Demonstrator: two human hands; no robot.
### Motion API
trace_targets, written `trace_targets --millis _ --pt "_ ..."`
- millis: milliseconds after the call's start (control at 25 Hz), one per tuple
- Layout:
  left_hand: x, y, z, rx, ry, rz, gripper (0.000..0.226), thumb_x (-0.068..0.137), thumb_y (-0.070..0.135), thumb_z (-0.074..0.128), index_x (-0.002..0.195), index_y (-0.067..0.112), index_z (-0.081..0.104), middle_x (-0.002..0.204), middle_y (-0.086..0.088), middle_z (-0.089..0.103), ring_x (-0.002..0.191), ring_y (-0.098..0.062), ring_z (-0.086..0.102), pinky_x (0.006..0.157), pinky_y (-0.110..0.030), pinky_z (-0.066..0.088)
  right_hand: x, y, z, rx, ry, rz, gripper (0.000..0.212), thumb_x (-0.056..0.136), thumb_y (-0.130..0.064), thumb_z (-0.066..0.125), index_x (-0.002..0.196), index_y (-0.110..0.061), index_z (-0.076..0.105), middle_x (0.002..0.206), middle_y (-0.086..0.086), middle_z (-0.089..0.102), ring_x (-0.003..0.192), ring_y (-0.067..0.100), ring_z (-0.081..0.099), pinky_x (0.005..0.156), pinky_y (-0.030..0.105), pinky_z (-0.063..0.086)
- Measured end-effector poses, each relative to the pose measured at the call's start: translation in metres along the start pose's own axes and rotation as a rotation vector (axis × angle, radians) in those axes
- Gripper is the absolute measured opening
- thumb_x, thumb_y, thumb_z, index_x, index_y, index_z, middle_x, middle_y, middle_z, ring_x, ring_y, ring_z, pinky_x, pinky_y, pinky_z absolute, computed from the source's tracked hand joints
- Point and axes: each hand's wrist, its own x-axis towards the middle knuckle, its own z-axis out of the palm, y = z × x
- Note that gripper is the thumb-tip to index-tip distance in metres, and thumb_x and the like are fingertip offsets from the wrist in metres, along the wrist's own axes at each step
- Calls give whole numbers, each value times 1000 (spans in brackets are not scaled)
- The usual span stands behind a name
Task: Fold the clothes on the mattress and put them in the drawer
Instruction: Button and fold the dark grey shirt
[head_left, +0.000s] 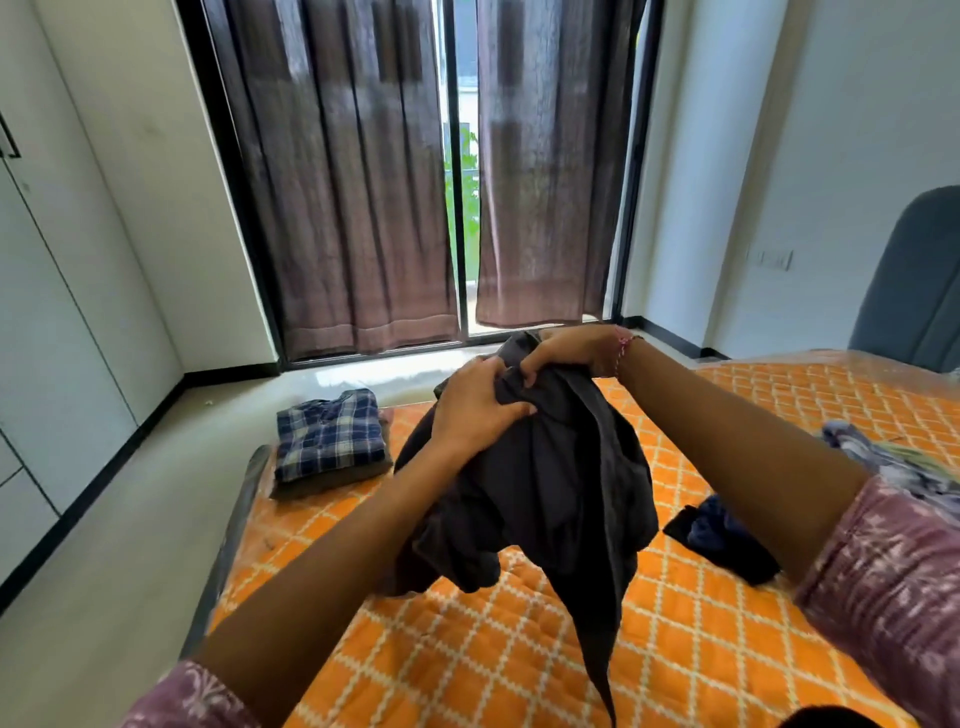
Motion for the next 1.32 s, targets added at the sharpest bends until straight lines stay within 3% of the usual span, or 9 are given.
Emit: trace_targets --millis 160,320,480,640,800,960,1120,1200,1320 --pt "15 15 4 -312 -157 -280 13 61 8 64 72 9 59 73 -8 58 72 -22 53 65 -35 44 -10 1 -13 -256 89 116 16 82 -22 69 93 -13 62 94 8 66 94 26 63 80 36 55" --pt "34 33 5 -511 -44 -326 25 77 -12 52 70 10 62 78 -13 62 74 -23 56 66 -32 47 -5 21 6 -437 471 -1 28 79 -24 73 94 -3 63 88 12 63 68 21 59 47 16 46" --pt "57 38 -20 -416 123 -188 22 90 -3 49 91 6 69 87 -12 64 79 -19 55 69 -29 41 13 72 37 -269 580 31 33 81 -17 66 103 8 63 104 25 65 97 39 62 67 32 43" --pt "67 1 -58 -451 378 -323 20 91 3 48 91 8 67 84 -9 61 80 -19 51 69 -29 37 32 109 40 32 598 59 18 82 -11 65 76 6 69 79 17 66 75 29 63 66 37 51" --pt "50 -27 -73 -24 39 -141 11 79 10 64 85 1 68 70 -4 61 73 -20 57 63 -24 44 33 84 34 268 893 70 27 94 -18 50 71 -8 57 87 20 57 91 33 57 69 30 31" --pt "21 -46 -26 -173 -333 -150 102 60 25 87 144 14 30 129 0 52 120 -15 49 103 -30 41 22 26 21 221 865 -214 37 94 -14 52 56 -16 48 65 5 52 74 22 48 59 30 31" --pt "19 -27 -1 -129 45 -375 40 73 7 69 112 4 61 110 -19 66 106 -33 61 84 -38 48 1 0 -1 251 356 -333 8 83 -14 71 81 -10 65 75 4 66 68 14 61 59 19 49" --pt "28 -20 -29 38 249 -405 24 82 4 54 101 2 68 101 -24 68 100 -40 62 79 -40 47 -5 4 -26 -148 158 -96 33 77 -18 77 104 -4 65 97 10 69 81 20 63 72 27 52" --pt "46 3 -74 73 379 -353 23 85 1 46 94 -5 67 96 -26 67 94 -40 62 74 -38 45 3 24 -49 -518 474 135 51 75 -28 77 116 -2 62 116 13 64 97 27 60 80 29 46"
